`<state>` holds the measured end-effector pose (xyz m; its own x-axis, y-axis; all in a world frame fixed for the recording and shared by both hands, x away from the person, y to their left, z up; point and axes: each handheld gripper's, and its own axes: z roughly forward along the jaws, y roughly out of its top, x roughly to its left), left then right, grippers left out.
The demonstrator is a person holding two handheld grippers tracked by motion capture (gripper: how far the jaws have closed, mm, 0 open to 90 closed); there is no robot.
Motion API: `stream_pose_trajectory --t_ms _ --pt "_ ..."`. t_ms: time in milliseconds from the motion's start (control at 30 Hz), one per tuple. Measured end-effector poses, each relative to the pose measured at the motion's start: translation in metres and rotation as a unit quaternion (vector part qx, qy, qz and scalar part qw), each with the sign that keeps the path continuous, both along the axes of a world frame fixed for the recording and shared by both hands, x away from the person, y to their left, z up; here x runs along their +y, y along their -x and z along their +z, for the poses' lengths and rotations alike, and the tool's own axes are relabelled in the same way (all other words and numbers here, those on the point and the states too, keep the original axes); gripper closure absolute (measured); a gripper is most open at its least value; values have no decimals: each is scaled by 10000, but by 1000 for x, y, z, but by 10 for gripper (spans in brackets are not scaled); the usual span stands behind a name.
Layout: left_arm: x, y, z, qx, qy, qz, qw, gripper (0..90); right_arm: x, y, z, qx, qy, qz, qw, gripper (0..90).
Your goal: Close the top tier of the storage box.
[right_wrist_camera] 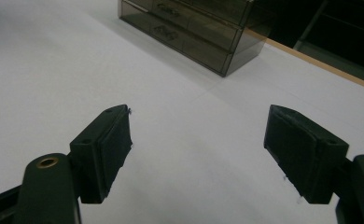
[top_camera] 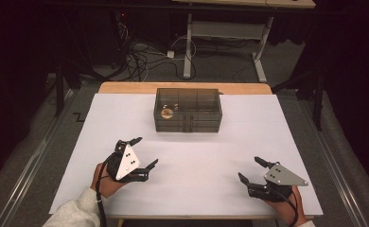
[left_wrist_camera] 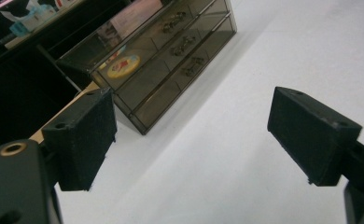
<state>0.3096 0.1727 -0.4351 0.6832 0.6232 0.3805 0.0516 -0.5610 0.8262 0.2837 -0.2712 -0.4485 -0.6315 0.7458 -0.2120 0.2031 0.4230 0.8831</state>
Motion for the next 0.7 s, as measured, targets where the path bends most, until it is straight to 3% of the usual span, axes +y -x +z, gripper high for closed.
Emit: stream_pose_trajectory --t_ms 333,700 --pt "10 4 -12 14 -13 196 9998 148 -3 1 -3 28 37 -61 10000 230" --pt "23 7 -21 245 102 343 9991 147 -7 3 -4 20 35 -115 9999 228"
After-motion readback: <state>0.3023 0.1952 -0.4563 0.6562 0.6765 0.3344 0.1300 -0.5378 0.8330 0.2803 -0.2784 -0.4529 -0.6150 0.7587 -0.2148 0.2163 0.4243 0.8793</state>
